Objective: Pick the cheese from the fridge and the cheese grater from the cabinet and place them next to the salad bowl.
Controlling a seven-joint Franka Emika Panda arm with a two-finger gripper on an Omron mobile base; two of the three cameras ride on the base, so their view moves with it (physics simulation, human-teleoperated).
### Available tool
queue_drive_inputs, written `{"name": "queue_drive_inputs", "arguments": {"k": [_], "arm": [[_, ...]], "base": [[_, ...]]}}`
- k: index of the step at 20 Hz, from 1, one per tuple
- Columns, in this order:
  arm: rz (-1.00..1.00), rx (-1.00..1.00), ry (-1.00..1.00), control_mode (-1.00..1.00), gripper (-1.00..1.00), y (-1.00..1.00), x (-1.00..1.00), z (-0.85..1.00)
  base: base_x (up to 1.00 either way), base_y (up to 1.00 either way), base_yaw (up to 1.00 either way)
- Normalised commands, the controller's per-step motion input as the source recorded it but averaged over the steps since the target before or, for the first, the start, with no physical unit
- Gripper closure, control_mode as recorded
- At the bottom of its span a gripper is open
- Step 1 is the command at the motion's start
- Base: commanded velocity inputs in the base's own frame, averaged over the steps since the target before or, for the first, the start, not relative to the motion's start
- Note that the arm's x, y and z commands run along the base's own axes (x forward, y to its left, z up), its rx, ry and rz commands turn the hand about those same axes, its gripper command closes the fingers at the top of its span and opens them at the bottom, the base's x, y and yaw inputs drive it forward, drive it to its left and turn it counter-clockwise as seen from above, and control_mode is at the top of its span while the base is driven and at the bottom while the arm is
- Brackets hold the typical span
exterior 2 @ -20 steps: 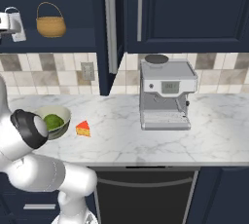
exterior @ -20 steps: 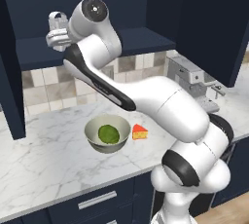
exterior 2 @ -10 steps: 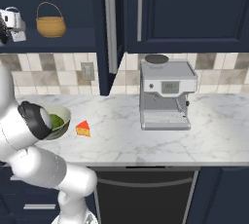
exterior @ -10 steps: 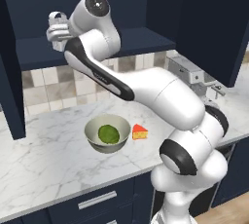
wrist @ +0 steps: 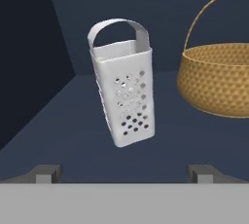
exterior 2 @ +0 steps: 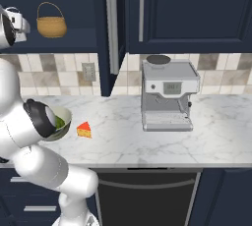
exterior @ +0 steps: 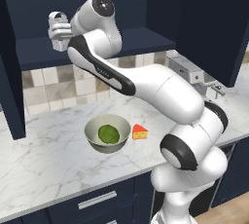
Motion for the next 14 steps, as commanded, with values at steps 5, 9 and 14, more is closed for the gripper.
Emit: {"name": "queue_drive_inputs", "arguments": {"k": [5, 9, 14], "arm": [[0.00, 0.00, 0.00, -1.00, -1.00, 0.07, 0.24, -0.02], [0.00, 0.00, 0.00, -1.00, -1.00, 0.03, 0.23, 0.00], [0.00, 0.00, 0.00, -1.00, -1.00, 0.06, 0.03, 0.00]], "base": [[0.00, 0.00, 0.00], [0.00, 0.00, 0.00], [0.00, 0.00, 0.00]]}}
